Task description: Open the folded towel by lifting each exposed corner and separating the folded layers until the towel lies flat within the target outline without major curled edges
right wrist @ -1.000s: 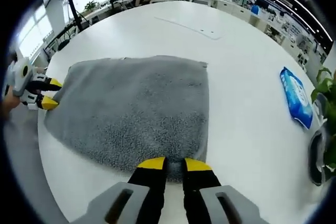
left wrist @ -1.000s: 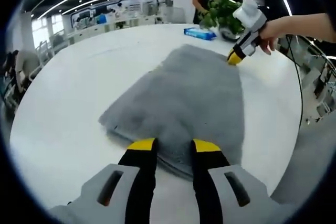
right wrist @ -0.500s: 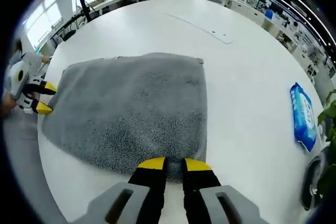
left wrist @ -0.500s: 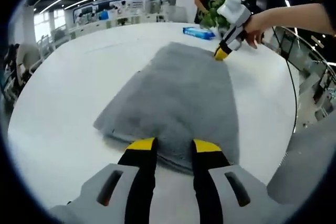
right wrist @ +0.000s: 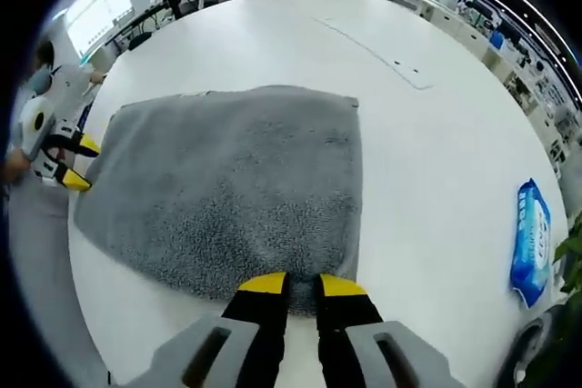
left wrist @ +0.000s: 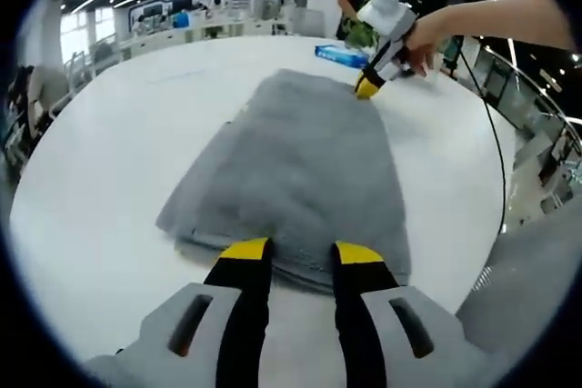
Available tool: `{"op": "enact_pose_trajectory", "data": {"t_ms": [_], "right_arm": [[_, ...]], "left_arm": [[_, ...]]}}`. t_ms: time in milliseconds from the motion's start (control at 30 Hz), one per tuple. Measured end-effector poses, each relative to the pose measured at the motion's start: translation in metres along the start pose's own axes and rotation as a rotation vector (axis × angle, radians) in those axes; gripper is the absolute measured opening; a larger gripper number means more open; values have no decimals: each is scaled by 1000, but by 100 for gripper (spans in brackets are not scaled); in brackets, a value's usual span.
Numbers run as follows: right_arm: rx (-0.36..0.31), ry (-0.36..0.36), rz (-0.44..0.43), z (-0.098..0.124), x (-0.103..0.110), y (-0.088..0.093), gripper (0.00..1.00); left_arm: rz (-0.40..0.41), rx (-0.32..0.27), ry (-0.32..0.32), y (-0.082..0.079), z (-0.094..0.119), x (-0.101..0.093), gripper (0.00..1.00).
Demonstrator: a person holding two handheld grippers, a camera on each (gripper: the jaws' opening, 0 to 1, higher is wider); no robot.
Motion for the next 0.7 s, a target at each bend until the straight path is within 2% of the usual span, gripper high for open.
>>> {"op": "enact_pose_trajectory", "data": {"t_ms": [300, 533, 700], "right_arm": [[20, -10, 61, -2, -5, -15, 9], [2, -19, 96, -6, -15, -31, 9], [-3, -11, 131, -9, -15, -43, 9]], "left_arm": [[-12, 6, 2, 3, 0, -12, 26], [-26, 1, 3, 6, 0, -23, 26], [-43, 5, 6, 5, -1, -31, 26]]}}
Point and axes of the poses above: the point that each gripper's makers call its tool centre point, and the gripper's own axes: z roughly backward along the fingers, x roughly to its left, y roughly out of its underside, the point moved 3 cm from there along z, roughly backward along the fingers, and after that the axes turned 7 degrees about x, right-handed, at the moved point
